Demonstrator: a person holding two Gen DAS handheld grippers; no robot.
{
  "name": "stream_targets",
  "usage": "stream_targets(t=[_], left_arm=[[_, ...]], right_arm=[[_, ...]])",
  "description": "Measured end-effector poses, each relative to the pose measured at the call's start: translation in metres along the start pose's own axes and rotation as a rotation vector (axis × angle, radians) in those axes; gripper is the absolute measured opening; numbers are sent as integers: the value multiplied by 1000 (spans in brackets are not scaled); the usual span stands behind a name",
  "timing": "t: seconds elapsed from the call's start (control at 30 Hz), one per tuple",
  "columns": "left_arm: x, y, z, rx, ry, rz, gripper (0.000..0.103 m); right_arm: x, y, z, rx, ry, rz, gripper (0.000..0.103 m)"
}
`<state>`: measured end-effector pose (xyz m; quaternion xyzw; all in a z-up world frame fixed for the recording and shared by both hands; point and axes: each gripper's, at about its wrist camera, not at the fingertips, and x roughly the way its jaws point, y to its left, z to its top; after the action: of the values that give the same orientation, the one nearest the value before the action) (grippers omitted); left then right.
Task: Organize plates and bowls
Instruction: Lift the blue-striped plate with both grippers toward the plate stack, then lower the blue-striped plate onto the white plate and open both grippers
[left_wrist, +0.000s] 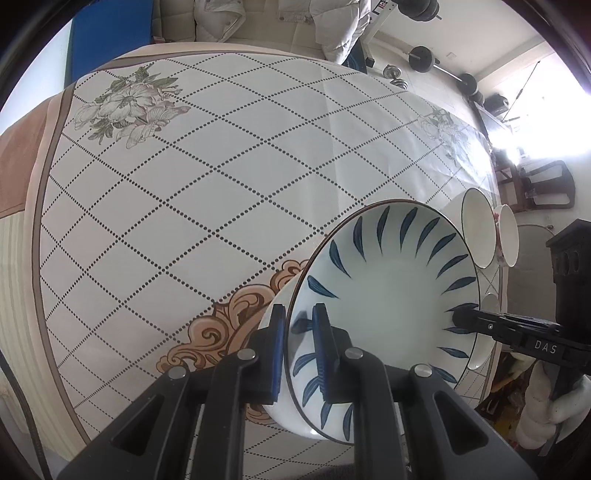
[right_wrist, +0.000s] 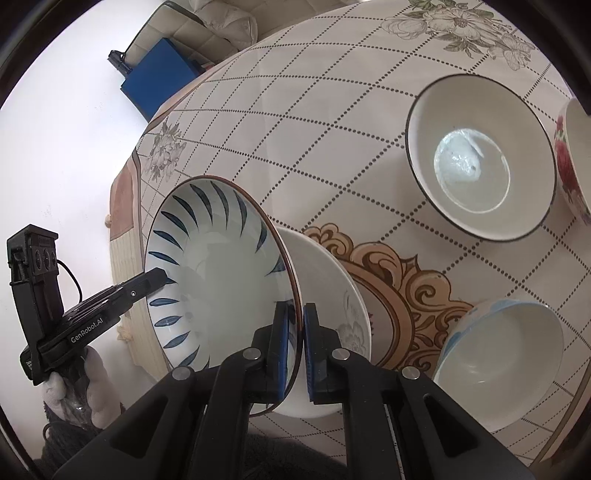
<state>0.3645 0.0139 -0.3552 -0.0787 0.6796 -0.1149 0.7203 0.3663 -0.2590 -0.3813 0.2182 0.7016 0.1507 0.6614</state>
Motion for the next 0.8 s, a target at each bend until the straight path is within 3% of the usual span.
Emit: stream_targets(t=[0.33, 0.8], left_arm=[[36, -2, -27, 20, 69, 35, 12], [60, -20, -42, 55, 95, 137, 13]], right_arm=[[38, -30, -29, 43, 62, 3, 9], [52, -26, -33, -6, 78, -82, 9]])
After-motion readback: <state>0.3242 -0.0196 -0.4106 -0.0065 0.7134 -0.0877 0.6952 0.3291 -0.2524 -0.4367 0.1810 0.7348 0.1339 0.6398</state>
